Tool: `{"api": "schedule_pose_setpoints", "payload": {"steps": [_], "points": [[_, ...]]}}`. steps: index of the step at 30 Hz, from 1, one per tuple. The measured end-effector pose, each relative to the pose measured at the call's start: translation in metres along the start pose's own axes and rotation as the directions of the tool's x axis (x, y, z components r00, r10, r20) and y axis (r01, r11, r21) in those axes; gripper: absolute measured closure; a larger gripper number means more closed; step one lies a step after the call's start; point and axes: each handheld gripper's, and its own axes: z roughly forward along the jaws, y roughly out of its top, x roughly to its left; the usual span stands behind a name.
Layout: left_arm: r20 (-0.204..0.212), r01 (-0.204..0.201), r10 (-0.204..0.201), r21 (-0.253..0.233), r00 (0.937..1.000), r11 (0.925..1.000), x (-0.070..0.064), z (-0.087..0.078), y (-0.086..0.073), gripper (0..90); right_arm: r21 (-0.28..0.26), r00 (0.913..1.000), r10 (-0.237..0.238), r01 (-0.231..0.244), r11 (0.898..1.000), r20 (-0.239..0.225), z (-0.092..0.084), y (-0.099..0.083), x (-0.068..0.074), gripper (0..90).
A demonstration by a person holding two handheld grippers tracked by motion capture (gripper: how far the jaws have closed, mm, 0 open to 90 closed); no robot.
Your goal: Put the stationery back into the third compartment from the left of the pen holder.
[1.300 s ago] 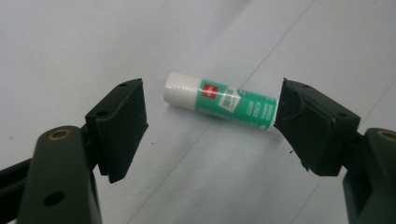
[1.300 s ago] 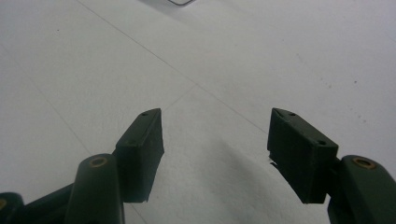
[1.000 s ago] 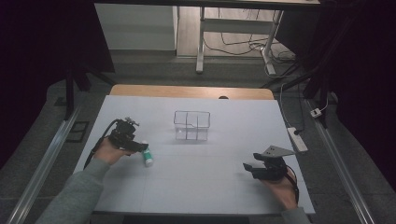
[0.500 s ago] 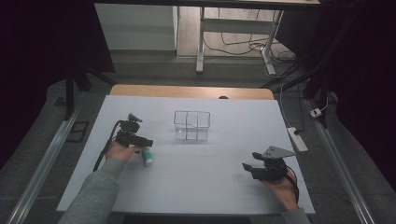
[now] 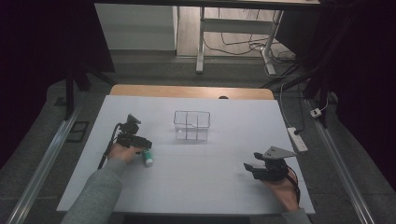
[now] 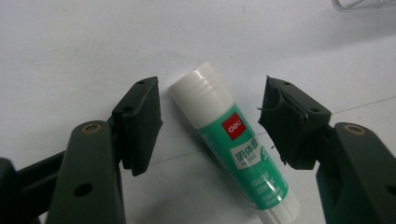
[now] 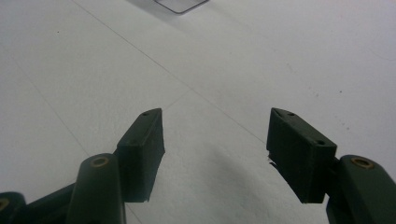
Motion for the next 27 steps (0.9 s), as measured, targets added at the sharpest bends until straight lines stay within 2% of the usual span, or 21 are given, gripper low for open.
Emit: {"api": "schedule_pose_setpoints", "payload": {"steps": [4, 9, 14, 15, 16, 17, 24, 27], "points": [[-0.010, 0.007, -0.007, 0.022, 0.9999, 0.9997, 0.0004, 0.0043, 0.0010, 46.9, 0.006, 1.0000, -0.002, 0.002, 1.000, 0.003, 0.0006, -0.0004, 0.0002, 36.3], [-0.003, 0.033, -0.032, 0.029, 0.9995, 0.9990, -0.0003, 0.0071, 0.0031, 50.3, 0.007, 1.0000, -0.003, 0.003, 1.000, 0.007, 0.0007, -0.0005, 0.0002, 36.4], [-0.001, 0.041, -0.041, 0.047, 0.9992, 0.9981, 0.0001, 0.0083, 0.0077, 56.1, 0.009, 0.9999, -0.009, 0.009, 1.000, 0.010, 0.0020, -0.0006, 0.0005, 36.5], [0.005, 0.043, -0.043, 0.050, 0.9990, 0.9978, 0.0019, 0.0081, 0.0078, 57.7, 0.009, 0.9999, -0.010, 0.010, 1.000, 0.009, 0.0019, -0.0005, 0.0006, 36.5], [0.001, 0.040, -0.040, 0.044, 0.9992, 0.9982, 0.0035, 0.0077, 0.0075, 64.0, 0.008, 0.9999, -0.008, 0.008, 1.000, 0.010, 0.0019, -0.0006, 0.0008, 36.5], [0.013, 0.044, -0.045, 0.043, 0.9989, 0.9981, 0.0056, 0.0077, 0.0073, 64.8, 0.009, 0.9999, -0.010, 0.010, 1.000, 0.011, 0.0018, -0.0006, 0.0006, 36.5], [0.016, 0.010, -0.011, 0.035, 0.9998, 0.9993, 0.0056, 0.0071, 0.0062, 65.0, 0.018, 0.9998, -0.012, 0.012, 1.000, 0.016, 0.0023, -0.0011, -0.0001, 36.6], [0.023, -0.017, 0.017, 0.019, 0.9996, 0.9997, 0.0063, 0.0046, 0.0048, 65.0, 0.019, 0.9998, -0.012, 0.011, 1.000, 0.017, 0.0024, -0.0014, -0.0004, 36.6]]}}
